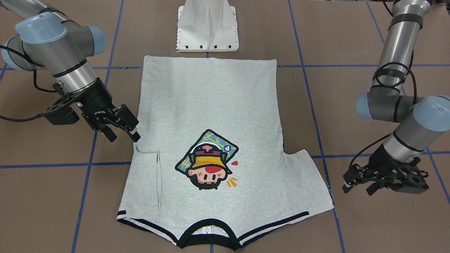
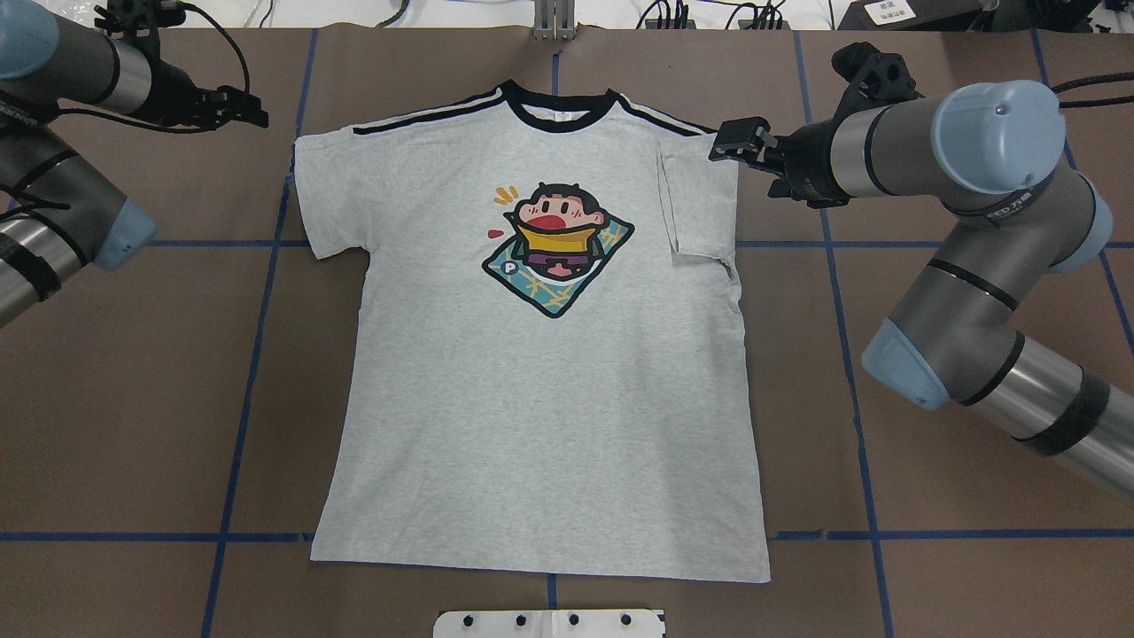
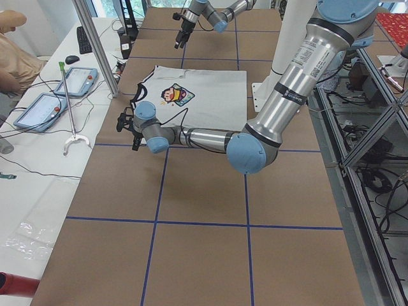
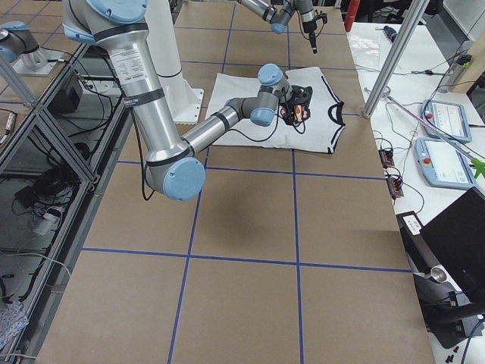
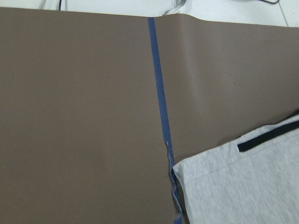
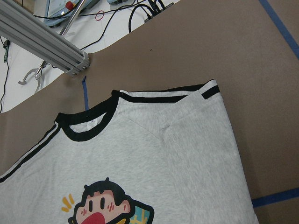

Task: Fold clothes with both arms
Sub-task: 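Bring the left gripper to the other shoulder while the right gripper holds position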

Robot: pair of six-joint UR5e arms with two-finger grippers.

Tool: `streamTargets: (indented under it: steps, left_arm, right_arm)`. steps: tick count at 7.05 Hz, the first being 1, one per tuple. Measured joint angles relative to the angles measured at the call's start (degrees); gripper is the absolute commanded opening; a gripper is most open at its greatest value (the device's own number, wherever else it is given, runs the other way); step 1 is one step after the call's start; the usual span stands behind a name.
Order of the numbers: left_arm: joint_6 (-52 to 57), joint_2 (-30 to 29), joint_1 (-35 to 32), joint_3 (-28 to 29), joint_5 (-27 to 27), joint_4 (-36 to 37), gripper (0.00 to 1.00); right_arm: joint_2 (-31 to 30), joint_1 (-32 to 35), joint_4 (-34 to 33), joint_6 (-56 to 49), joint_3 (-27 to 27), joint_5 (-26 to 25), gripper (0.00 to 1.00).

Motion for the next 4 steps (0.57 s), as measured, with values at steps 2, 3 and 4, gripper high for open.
streamTargets:
  steps: [2,3,4]
  left_arm:
    - [-1.0,-4.1,2.0,5.7,2.2,-2.2,0.59]
    - [-1.1,-5.4,2.6,7.9,3.6,-2.4,0.57]
    - [-1.1,-6.5,3.1,9.6,4.4,-2.5,0.57]
  right_arm:
    - [-0.4,0.0,-0.1,-0.2,-0.3,-0.2,1.0]
    - [-0.4,-0.1,-0.1,-0.1,-0.4,-0.3,1.0]
    - [-0.4,-0.1,-0.1,-0.1,-0.5,-0.3,1.0]
